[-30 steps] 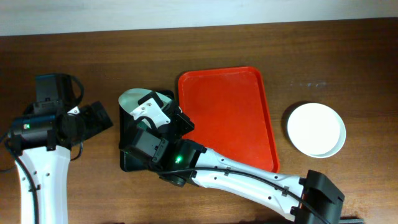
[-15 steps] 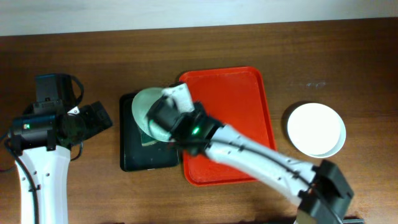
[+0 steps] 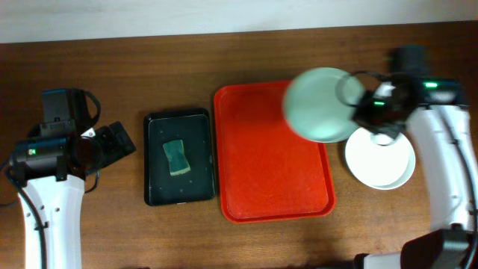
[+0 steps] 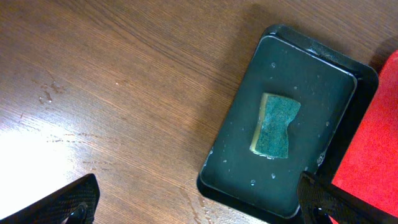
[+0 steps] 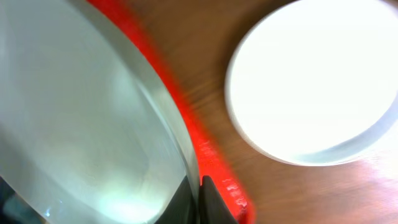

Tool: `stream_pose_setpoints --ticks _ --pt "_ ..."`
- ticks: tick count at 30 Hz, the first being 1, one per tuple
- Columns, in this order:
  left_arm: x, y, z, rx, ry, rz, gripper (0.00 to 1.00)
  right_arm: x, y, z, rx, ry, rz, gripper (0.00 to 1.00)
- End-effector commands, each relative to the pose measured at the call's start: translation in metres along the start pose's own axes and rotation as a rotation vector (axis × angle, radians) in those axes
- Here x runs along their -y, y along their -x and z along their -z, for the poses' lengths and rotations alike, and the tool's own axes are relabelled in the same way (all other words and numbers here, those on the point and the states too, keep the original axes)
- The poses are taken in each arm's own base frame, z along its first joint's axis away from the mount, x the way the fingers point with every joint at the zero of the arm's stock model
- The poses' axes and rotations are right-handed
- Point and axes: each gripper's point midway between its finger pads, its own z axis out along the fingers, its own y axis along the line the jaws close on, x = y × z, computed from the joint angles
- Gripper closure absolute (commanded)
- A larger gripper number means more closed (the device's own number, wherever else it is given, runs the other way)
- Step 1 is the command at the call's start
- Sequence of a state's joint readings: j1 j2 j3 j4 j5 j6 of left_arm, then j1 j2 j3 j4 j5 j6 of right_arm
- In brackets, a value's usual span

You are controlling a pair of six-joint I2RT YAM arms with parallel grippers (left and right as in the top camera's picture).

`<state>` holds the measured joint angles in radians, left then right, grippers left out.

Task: Clean dirty plates on tray and stack at the side
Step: 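Carry the light green plate right and stack it on the white plate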

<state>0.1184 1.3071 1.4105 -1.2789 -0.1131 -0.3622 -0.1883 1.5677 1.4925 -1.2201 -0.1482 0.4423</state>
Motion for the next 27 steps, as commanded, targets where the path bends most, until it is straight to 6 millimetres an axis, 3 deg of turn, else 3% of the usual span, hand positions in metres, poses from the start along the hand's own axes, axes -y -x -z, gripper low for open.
stream_pose_setpoints --ticks 1,4,8,10,15,16,18,19,23,27 --pt "-0.003 0.001 0.002 0.011 0.010 0.004 0.01 0.067 0.007 -0.001 -0.015 -0.028 -0.120 0.96" --pt "-0.003 0.002 0.002 0.012 0.010 0.004 0.01 0.134 -0.004 -0.019 -0.049 -0.074 -0.321 0.96" --pt "-0.003 0.001 0.002 0.011 0.010 0.004 0.01 0.184 -0.034 -0.051 -0.097 -0.091 -0.485 0.96" --pt "-0.003 0.002 0.002 0.012 0.010 0.004 0.01 0.192 -0.046 -0.068 -0.107 -0.067 -0.524 0.96" --pt "-0.003 0.002 0.002 0.012 0.010 0.004 0.01 0.179 -0.048 -0.079 -0.109 -0.005 -0.482 0.94" --pt "-0.003 0.001 0.002 0.011 0.010 0.004 0.01 0.175 -0.048 -0.080 -0.112 -0.006 -0.468 0.83" --pt "-0.003 0.002 0.002 0.012 0.010 0.004 0.01 0.170 -0.047 -0.081 -0.114 -0.003 -0.454 0.49" --pt "-0.003 0.002 0.002 0.012 0.010 0.004 0.01 0.168 -0.046 -0.079 -0.115 -0.003 -0.451 0.38" --pt "-0.003 0.002 0.002 0.012 0.010 0.004 0.01 0.155 -0.042 -0.052 -0.099 0.021 -0.402 0.36" --pt "-0.003 0.002 0.002 0.012 0.010 0.004 0.01 0.085 -0.049 0.005 -0.002 0.234 -0.131 0.37"
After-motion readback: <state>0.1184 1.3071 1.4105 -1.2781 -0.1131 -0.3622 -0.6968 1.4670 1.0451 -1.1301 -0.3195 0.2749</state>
